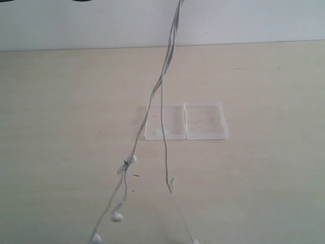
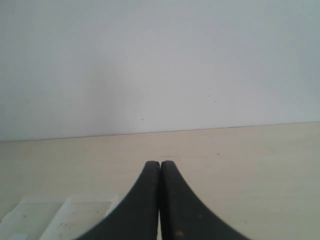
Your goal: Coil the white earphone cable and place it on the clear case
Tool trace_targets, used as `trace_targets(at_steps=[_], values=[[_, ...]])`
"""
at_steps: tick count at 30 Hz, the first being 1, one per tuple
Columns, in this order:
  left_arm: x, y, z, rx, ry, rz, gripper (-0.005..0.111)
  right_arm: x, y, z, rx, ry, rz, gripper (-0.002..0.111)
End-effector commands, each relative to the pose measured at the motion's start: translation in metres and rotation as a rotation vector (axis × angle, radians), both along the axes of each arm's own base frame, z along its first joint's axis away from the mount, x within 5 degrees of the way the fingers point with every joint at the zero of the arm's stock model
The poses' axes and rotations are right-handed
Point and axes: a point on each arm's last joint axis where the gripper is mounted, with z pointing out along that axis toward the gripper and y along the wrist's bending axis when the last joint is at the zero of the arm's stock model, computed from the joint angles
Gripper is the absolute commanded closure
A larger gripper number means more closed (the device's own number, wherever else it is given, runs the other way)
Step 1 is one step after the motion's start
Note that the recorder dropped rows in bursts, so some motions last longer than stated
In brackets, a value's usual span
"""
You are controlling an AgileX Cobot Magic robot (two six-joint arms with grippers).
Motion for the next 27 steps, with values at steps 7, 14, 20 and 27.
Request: trace_targets(at_steps=[7,14,20,27], values=[[0.000,0.000,-0.002,0.008,0.001,-0.009,0.107,0.000,0.000,-0.001,-0.009,-0.006,-0.007,0.108],[0.000,-0.001,-0.002,0.012,-0.002,-0.010,0.107,0.000,0.000,-0.001,-0.009,-0.006,-0.007,0.108],[0.000,-0.001,-0.002,0.011,-0.003,-0.011,0.107,0.000,-0.001,0.002,0.147,-0.027,-0.015,0.108],[0.000,-0.001,-0.002,0.012,-0.005,-0.010,0.107,0.000,-0.007,0.012,0.378,-0.123,-0.063,0.108]])
